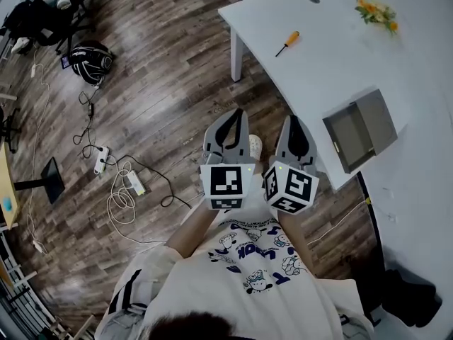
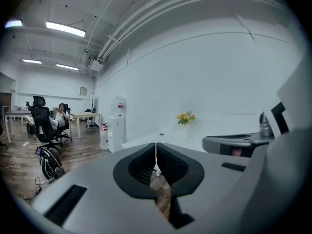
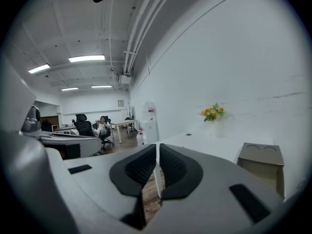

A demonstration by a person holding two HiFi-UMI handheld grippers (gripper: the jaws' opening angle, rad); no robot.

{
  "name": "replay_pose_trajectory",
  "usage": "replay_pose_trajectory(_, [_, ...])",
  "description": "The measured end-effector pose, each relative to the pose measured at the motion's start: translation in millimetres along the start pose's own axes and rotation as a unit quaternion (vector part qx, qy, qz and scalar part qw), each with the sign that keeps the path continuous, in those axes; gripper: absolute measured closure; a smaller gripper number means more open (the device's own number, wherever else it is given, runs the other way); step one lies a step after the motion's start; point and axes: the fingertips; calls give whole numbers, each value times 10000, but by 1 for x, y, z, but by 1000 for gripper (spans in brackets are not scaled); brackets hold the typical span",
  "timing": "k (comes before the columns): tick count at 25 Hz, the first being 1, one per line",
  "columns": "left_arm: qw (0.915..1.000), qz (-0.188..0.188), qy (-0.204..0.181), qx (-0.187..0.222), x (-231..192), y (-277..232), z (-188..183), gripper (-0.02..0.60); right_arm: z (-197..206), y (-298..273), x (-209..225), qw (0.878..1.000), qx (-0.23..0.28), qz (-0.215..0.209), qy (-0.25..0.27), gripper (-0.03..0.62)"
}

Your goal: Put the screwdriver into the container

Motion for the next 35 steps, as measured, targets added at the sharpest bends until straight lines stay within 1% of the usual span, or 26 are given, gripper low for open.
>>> replay_pose_trajectory(6, [10000,-64,53,-54,-9,-17,-1,561,-2,-23,-1,9999,-97,-72,57,554])
replay_pose_trajectory(14, [9996,-209,100,-143,-30,-62,-2,561,0,-72,9,9998,-205,-59,58,555])
replay_pose_trajectory(23, [9993,-236,85,-265,-40,-124,-9,561,-10,-137,29,9995,-312,-29,-12,554])
replay_pose_trajectory(35, [9991,-236,48,-341,-47,-213,-32,561,-27,-221,52,9989,-462,-59,-74,554])
Point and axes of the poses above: the fingertips, and each gripper's own axes: y backward along the fingers, x to its right, z out of its underside
